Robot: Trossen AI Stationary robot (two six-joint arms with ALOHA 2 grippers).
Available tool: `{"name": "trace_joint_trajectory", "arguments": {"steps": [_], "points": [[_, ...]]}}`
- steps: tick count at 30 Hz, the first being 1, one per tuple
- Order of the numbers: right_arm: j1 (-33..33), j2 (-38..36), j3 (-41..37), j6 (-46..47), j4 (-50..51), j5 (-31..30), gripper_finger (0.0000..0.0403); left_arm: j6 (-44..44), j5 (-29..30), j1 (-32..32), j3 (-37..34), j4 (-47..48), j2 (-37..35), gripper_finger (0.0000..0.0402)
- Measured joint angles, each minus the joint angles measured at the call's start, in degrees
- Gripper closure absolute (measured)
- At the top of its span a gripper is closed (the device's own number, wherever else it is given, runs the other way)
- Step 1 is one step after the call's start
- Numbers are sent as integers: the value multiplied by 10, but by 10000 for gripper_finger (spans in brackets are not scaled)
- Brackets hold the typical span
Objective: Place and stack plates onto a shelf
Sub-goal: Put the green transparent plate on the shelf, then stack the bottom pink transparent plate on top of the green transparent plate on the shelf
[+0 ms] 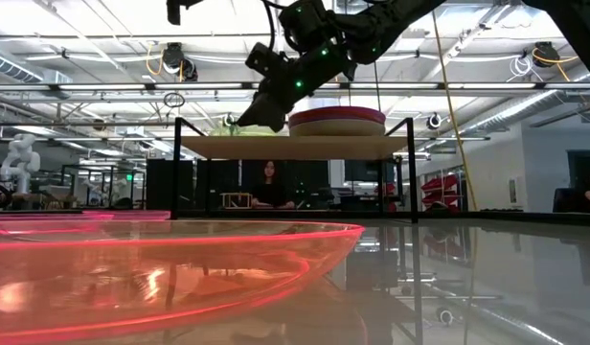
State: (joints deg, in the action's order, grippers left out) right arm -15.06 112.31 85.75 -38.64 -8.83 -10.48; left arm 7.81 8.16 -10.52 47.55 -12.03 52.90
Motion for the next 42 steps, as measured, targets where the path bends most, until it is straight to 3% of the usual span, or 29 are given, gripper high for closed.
{"name": "trace_joint_trajectory", "arguments": {"steps": [9,15,20,25,28,31,36,42], "points": [[50,-53,-1,-24,29,-19,281,0,0,0,0,22,0,256],[116,-151,-18,10,199,-58,282,1,0,0,0,80,-2,256],[166,-266,-114,86,258,-62,283,50,94,0,0,174,0,256],[212,-397,-252,138,177,-64,283,78,145,0,0,233,0,256],[238,-468,-335,149,90,-63,283,78,166,0,3,248,0,256],[254,-526,-419,162,-28,-63,283,88,216,0,31,325,5,256],[257,-578,-534,161,-173,-63,283,123,249,1,110,475,36,257],[260,-607,-576,203,-190,-61,283,160,233,5,176,662,109,257]]}}
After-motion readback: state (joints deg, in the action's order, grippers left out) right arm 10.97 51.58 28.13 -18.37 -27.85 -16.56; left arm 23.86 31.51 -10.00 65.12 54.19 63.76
